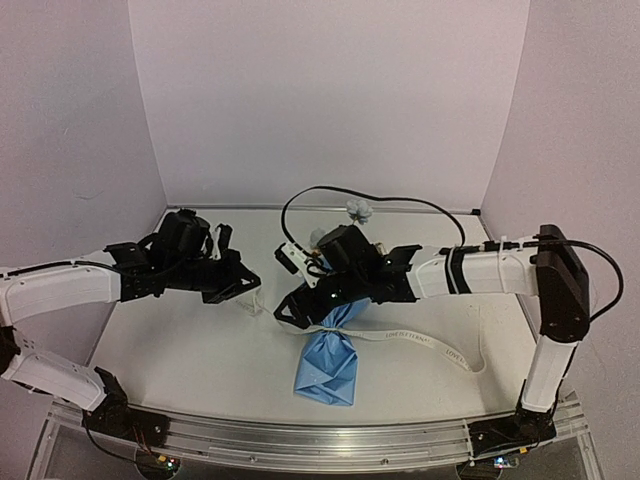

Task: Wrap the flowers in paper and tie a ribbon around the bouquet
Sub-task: Cross the half-tied ribbon over the folded bouquet.

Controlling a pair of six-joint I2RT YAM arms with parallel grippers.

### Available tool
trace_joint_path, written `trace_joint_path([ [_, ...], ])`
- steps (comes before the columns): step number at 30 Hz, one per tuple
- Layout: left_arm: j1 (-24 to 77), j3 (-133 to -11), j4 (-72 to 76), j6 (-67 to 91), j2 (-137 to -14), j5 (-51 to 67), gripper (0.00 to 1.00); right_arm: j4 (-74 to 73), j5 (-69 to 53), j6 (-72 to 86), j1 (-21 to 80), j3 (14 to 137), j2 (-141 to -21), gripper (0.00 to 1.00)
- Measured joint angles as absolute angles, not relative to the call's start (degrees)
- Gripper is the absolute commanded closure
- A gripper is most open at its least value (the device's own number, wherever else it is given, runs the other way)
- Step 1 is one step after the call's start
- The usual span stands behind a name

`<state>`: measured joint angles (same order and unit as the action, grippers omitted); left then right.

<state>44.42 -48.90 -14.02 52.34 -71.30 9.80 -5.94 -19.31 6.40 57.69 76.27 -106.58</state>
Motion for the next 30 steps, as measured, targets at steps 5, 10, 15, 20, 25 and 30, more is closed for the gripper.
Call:
trace_joint_path([
  [5, 42.74, -48.58, -12.58, 56.47, -69.03, 13.21, 1.0, -3.0, -17.21, 7.31, 57.84, 79.99, -111.09, 0.31],
  [10, 42.57, -48.58, -11.89, 58.57, -68.95, 14.89, 1.0, -1.17, -15.97, 8.11, 58.31, 82.27, -113.04, 0.36],
  [15, 42.55, -48.58, -11.32, 59.35, -69.36, 15.63, 1.0, -0.34, -15.45, 8.36, 59.43, 82.3, -113.06, 0.43],
  [20, 42.52, -48.58, -10.25, 60.04, -70.42, 16.35, 1.0, -0.02, -15.3, 8.79, 60.07, 82.3, -113.04, 0.72],
  [25, 42.52, -48.6, -9.95, 59.92, -71.49, 16.76, 1.0, 0.18, -15.1, 9.65, 60.2, 81.89, -113.02, 0.95],
  [30, 42.54, -48.87, -9.77, 58.47, -73.75, 18.65, 1.0, 0.0, -13.3, 10.17, 60.2, 78.72, -111.5, 1.0],
])
